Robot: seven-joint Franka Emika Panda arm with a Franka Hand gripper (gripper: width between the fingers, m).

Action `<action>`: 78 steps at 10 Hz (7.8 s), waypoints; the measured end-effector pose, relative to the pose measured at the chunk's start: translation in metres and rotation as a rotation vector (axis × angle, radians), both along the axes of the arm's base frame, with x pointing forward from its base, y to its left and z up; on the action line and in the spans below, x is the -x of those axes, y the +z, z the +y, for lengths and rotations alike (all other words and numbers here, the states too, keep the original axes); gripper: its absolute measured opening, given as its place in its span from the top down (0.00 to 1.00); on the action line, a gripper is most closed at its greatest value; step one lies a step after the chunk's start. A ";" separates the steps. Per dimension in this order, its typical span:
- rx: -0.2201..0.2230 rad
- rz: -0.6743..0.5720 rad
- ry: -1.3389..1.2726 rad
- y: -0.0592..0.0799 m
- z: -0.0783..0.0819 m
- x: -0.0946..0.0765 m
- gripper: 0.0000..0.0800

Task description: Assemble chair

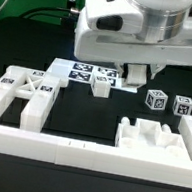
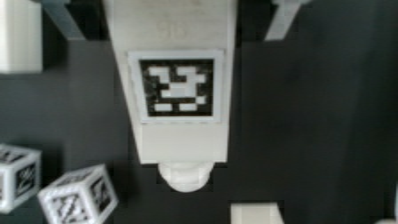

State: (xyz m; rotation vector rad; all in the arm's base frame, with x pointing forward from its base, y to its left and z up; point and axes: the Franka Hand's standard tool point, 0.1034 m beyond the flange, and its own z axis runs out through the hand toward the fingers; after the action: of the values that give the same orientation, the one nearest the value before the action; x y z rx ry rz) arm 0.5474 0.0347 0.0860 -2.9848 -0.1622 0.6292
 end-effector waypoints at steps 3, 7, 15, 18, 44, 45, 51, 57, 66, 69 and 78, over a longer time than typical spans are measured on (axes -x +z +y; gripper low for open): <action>0.010 -0.217 -0.013 0.003 -0.003 -0.010 0.64; -0.006 -0.475 -0.004 0.030 0.024 -0.037 0.64; -0.015 -0.746 0.092 0.034 0.036 -0.091 0.64; -0.015 -0.742 0.091 0.031 0.035 -0.089 0.64; -0.030 -0.777 0.136 0.003 0.071 -0.104 0.20; -0.029 -0.766 0.134 0.005 0.069 -0.105 0.20; -0.028 -0.707 0.146 0.018 0.064 -0.107 0.19; -0.025 -0.301 0.168 0.008 0.062 -0.102 0.19; -0.009 -0.239 0.185 0.003 0.069 -0.107 0.47; -0.007 -0.239 0.174 0.003 0.069 -0.107 0.64; 0.116 -0.317 -0.574 -0.004 0.074 -0.100 0.64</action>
Offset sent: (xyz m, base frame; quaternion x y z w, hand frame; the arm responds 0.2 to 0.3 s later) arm 0.0091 0.0161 0.0262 -0.0005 0.1730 -0.0064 0.9849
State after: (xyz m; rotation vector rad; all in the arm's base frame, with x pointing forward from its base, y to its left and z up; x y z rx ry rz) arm 0.6478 0.1088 0.0820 -2.9870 0.7061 0.1022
